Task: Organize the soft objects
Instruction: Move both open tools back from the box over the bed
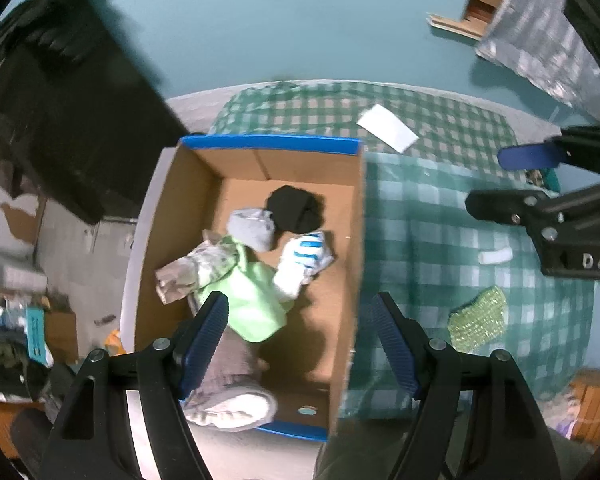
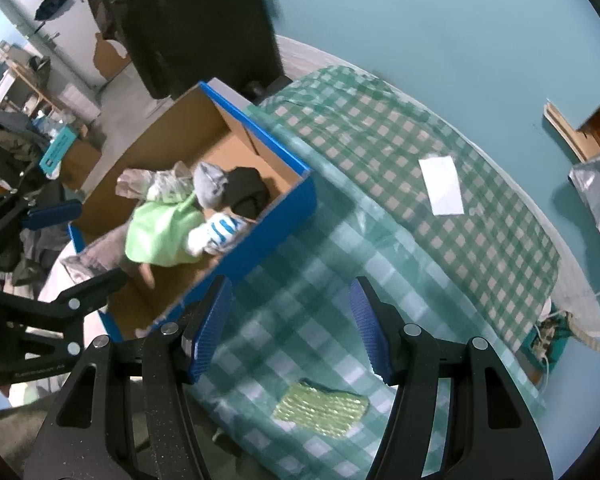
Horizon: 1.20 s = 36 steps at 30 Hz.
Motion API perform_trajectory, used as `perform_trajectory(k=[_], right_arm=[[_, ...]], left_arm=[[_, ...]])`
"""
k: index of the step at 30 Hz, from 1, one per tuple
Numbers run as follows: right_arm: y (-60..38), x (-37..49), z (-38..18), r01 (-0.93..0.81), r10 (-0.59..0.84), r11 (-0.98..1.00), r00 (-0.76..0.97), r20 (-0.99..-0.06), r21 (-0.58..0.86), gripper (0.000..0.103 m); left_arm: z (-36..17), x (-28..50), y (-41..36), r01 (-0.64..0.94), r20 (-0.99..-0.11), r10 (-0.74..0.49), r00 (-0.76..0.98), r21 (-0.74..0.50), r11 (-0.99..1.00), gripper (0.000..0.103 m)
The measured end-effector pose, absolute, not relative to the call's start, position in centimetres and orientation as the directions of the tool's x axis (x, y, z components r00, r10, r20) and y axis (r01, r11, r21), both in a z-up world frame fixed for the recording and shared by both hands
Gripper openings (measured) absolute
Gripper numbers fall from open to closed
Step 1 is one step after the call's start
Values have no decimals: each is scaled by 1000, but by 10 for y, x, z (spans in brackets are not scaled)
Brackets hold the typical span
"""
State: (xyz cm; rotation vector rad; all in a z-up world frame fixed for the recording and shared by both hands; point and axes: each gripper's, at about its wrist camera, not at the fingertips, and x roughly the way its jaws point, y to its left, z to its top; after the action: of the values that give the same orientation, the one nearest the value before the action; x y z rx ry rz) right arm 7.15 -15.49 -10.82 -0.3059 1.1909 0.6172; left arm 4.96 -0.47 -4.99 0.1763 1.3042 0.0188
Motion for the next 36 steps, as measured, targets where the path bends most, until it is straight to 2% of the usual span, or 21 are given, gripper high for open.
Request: perform_trajectory(k=[12,25,36], right_arm=[[-218,69,-117,-538,256,838,243,-936,89,63],[-273,73,-151,-491,214,867,224,-951,79,63],[-284,76,-196,-546,197,834,164,-967,77,63]], left_arm=[[-52,46,-71,219,-958,64,280,128,967,78],[-95,49,-121,307,-973,40,226,110,945,78],[-134,52,-139,339,-986,12,169,69,938,78]])
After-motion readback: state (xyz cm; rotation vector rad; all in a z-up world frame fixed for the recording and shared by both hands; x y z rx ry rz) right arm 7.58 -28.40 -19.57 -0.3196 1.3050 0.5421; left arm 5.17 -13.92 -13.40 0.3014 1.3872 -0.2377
